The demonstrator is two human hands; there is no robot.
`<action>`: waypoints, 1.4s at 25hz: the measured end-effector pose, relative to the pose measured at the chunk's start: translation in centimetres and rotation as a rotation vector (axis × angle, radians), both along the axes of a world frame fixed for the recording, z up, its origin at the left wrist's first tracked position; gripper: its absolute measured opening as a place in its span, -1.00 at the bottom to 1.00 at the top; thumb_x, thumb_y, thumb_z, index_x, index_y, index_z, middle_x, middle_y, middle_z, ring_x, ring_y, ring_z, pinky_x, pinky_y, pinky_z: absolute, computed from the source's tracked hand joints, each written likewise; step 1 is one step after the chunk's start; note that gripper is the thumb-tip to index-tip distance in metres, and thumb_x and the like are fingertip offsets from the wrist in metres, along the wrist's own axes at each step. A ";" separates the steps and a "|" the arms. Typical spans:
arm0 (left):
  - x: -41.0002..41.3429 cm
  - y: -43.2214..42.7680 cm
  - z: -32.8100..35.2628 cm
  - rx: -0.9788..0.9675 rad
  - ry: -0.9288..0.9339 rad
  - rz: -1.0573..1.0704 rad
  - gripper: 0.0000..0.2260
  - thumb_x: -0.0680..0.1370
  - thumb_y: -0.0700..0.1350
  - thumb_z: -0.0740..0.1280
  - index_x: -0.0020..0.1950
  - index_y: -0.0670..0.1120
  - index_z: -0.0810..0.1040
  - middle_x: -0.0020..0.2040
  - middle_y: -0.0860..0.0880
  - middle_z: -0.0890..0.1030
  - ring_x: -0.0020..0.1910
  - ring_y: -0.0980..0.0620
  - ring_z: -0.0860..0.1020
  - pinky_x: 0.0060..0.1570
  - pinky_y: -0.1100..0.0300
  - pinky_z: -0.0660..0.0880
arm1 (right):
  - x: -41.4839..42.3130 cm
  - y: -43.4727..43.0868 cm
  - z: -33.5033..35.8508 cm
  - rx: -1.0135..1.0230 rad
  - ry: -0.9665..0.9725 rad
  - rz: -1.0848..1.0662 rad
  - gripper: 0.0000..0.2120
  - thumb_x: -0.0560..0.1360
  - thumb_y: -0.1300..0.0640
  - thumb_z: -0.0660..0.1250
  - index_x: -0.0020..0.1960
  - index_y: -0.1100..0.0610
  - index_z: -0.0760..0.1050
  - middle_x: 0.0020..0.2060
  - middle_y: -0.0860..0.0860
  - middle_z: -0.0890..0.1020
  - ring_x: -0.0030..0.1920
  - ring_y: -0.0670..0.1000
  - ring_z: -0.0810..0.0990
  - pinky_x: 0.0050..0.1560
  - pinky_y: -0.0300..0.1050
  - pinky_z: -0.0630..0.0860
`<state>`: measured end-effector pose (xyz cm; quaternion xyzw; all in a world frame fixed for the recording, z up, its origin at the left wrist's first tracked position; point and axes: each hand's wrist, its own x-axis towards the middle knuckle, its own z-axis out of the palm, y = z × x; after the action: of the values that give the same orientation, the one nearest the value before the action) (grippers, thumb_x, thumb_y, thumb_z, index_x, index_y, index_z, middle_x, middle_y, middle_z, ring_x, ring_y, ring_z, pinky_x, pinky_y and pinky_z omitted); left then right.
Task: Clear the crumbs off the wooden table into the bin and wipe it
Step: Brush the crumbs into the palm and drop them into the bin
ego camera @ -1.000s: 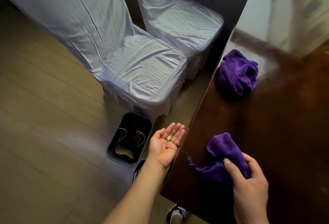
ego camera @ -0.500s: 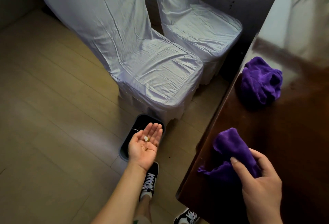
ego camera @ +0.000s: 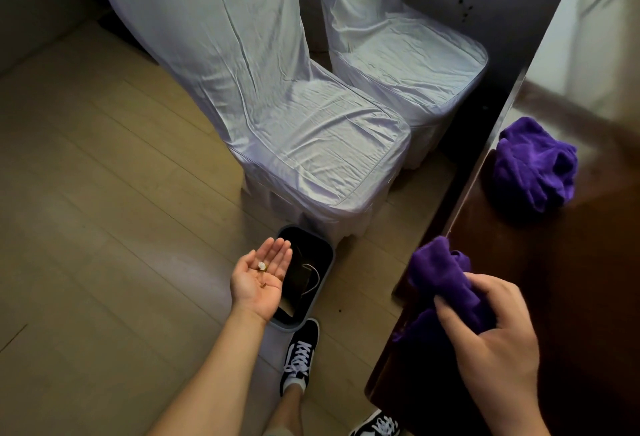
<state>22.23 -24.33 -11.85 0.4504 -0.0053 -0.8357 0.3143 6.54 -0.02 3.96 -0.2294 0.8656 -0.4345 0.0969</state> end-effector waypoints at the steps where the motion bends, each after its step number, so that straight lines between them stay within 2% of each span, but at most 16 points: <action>1: 0.0 -0.2 -0.2 0.000 -0.009 -0.003 -0.69 0.60 -0.15 0.12 0.14 -0.32 0.54 0.06 -0.31 0.66 0.11 -0.27 0.62 0.11 -0.11 0.56 | 0.3 -0.8 0.0 -0.022 -0.004 0.020 -0.60 0.31 0.24 0.56 0.07 -0.03 0.54 -0.02 -0.06 0.55 0.02 -0.14 0.55 0.03 -0.42 0.42; 5: 0.3 -0.9 -1.2 -0.004 -0.076 -0.018 -0.68 0.60 -0.15 0.13 0.16 -0.33 0.53 0.06 -0.32 0.66 0.10 -0.26 0.63 0.12 -0.08 0.58 | 1.3 -4.0 -0.4 -0.068 -0.039 0.096 -0.64 0.32 0.22 0.55 0.06 0.01 0.56 -0.03 -0.02 0.56 -0.01 -0.07 0.56 -0.01 -0.27 0.48; 8: 0.2 -1.1 -2.3 -0.033 -0.154 -0.052 -0.68 0.60 -0.15 0.14 0.15 -0.34 0.54 0.06 -0.33 0.65 0.11 -0.24 0.63 0.15 -0.05 0.55 | 1.7 -5.6 -0.8 -0.073 -0.077 0.130 -0.66 0.33 0.20 0.54 0.06 0.03 0.57 -0.03 -0.02 0.57 -0.01 -0.06 0.57 -0.03 -0.26 0.50; 12: -0.7 -1.1 -4.3 -0.151 -0.334 -0.134 -0.71 0.59 -0.18 0.16 0.07 -0.33 0.60 -0.04 -0.29 0.68 0.06 -0.20 0.65 0.11 -0.02 0.56 | 1.3 -6.3 -1.1 -0.095 -0.079 0.116 -0.68 0.33 0.18 0.53 0.04 0.01 0.57 -0.06 -0.04 0.57 -0.04 -0.05 0.57 -0.05 -0.28 0.49; 17: -2.1 -1.3 -6.0 -0.430 -0.631 -0.408 -0.80 0.52 -0.06 0.28 -0.07 -0.07 0.69 -0.01 -0.07 0.71 0.07 0.01 0.62 0.08 0.17 0.46 | 0.8 -6.7 -1.2 -0.119 -0.077 0.125 -0.65 0.33 0.22 0.54 0.04 -0.05 0.56 -0.06 -0.03 0.58 -0.03 -0.03 0.58 -0.04 -0.33 0.47; 19: -2.5 -1.7 -6.5 -0.453 -0.689 -0.495 -0.79 0.57 -0.02 0.24 -0.01 -0.02 0.66 0.07 -0.03 0.68 0.11 0.06 0.58 0.08 0.19 0.41 | 0.7 -6.7 -1.3 -0.117 -0.067 0.118 -0.63 0.33 0.26 0.54 0.03 -0.06 0.56 -0.07 -0.03 0.58 -0.04 -0.04 0.57 -0.05 -0.37 0.45; 21: -2.8 -2.0 -6.8 -0.454 -0.709 -0.534 -0.75 0.59 -0.01 0.22 0.10 -0.06 0.64 0.12 -0.04 0.66 0.15 0.06 0.56 0.12 0.18 0.38 | 0.6 -6.5 -1.5 -0.117 -0.070 0.110 -0.61 0.33 0.26 0.55 0.03 -0.10 0.55 -0.07 -0.04 0.59 -0.04 -0.04 0.57 -0.04 -0.36 0.46; 24: -3.0 -1.9 -6.9 -0.489 -0.741 -0.555 -0.72 0.57 0.04 0.21 0.13 -0.02 0.63 0.13 0.00 0.65 0.18 0.05 0.55 0.15 0.16 0.38 | 0.6 -6.3 -1.6 -0.115 -0.124 0.092 -0.63 0.34 0.17 0.52 0.02 -0.18 0.53 -0.06 -0.09 0.59 -0.03 -0.04 0.58 -0.06 -0.17 0.55; 28: -3.4 -1.8 -6.9 -0.598 -0.838 -0.575 -0.76 0.60 0.04 0.16 -0.05 0.07 0.63 -0.05 0.02 0.67 0.02 0.04 0.60 0.11 0.03 0.51 | 0.6 -6.3 -1.4 -0.115 -0.148 0.082 -0.69 0.33 0.02 0.50 0.02 -0.23 0.53 -0.07 -0.13 0.59 -0.04 -0.05 0.59 -0.09 -0.08 0.60; 30: -3.7 -1.9 -7.1 -0.633 -0.894 -0.551 -0.70 0.63 0.06 0.13 -0.12 0.05 0.62 -0.24 0.00 0.65 -0.17 0.03 0.63 -0.03 0.00 0.58 | 0.5 -6.4 -1.3 -0.112 -0.157 0.082 -0.70 0.32 -0.08 0.46 0.02 -0.26 0.52 -0.06 -0.13 0.59 -0.03 -0.06 0.59 -0.08 -0.05 0.61; 32: -3.9 -2.1 -7.2 -0.669 -0.956 -0.524 -0.64 0.63 0.13 0.11 -0.17 0.04 0.61 -0.40 0.01 0.59 -0.35 0.03 0.59 -0.20 0.05 0.57 | 0.5 -6.3 -1.4 -0.102 -0.169 0.086 -0.70 0.30 -0.11 0.44 0.02 -0.27 0.52 -0.05 -0.13 0.59 -0.02 -0.07 0.60 -0.08 -0.01 0.63; 33: -4.1 -2.3 -7.3 -0.684 -0.992 -0.513 -0.61 0.62 0.17 0.11 -0.20 0.04 0.61 -0.43 0.02 0.57 -0.38 0.04 0.57 -0.24 0.08 0.53 | 0.5 -6.2 -1.5 -0.100 -0.174 0.084 -0.69 0.30 -0.11 0.45 0.02 -0.26 0.52 -0.04 -0.12 0.60 -0.02 -0.06 0.60 -0.07 0.02 0.63; 35: -4.4 -2.8 -7.6 -0.684 -1.085 -0.500 -0.53 0.59 0.23 0.08 -0.29 0.02 0.61 -0.38 0.06 0.60 -0.30 0.05 0.57 -0.22 0.11 0.45 | 0.6 -6.0 -1.6 -0.100 -0.180 0.082 -0.69 0.30 -0.09 0.45 0.03 -0.23 0.53 -0.03 -0.10 0.60 -0.02 -0.04 0.61 -0.07 0.06 0.64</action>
<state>17.85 -27.15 -19.42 0.6659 -0.5291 -0.4907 0.1892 7.10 -6.06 2.33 -0.2291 0.8204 -0.4919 0.1805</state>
